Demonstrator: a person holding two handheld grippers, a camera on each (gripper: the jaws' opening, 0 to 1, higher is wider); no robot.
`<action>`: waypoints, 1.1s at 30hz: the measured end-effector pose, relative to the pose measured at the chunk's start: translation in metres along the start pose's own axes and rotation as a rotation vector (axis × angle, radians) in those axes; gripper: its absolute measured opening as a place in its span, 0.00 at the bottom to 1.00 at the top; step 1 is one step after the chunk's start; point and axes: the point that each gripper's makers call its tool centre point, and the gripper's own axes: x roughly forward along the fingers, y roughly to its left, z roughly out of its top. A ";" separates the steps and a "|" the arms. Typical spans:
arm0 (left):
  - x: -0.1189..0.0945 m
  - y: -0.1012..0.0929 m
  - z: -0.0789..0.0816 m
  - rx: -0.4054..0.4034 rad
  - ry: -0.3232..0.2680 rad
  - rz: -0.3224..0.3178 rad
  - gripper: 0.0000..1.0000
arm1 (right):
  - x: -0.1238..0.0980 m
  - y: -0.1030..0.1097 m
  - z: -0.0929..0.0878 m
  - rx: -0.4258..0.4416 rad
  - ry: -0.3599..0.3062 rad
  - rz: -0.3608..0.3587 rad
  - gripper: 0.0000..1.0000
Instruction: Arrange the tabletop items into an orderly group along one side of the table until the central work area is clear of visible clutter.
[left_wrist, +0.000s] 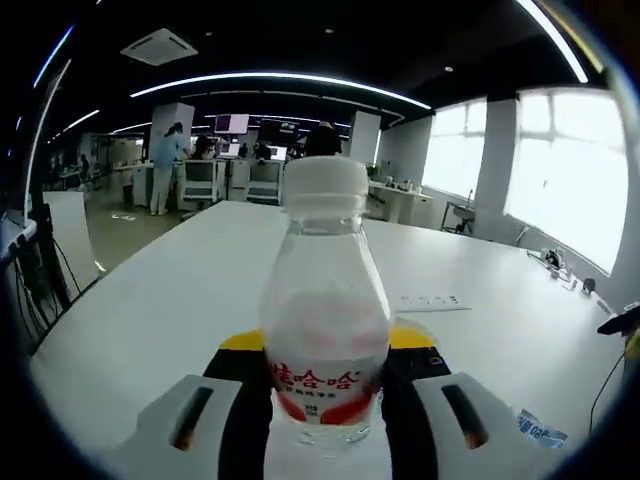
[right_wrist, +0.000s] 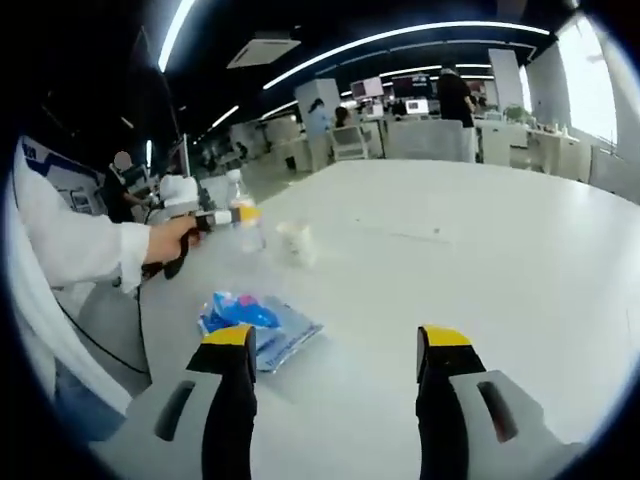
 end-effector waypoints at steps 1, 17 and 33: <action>0.004 0.002 0.000 -0.009 -0.005 0.003 0.41 | 0.002 0.000 -0.002 0.002 0.005 0.003 0.63; 0.040 0.016 0.006 -0.003 -0.043 0.016 0.41 | 0.018 0.004 -0.009 0.002 0.034 0.042 0.62; 0.067 0.019 0.003 -0.035 -0.070 0.010 0.41 | 0.025 -0.001 -0.030 0.040 0.085 0.042 0.59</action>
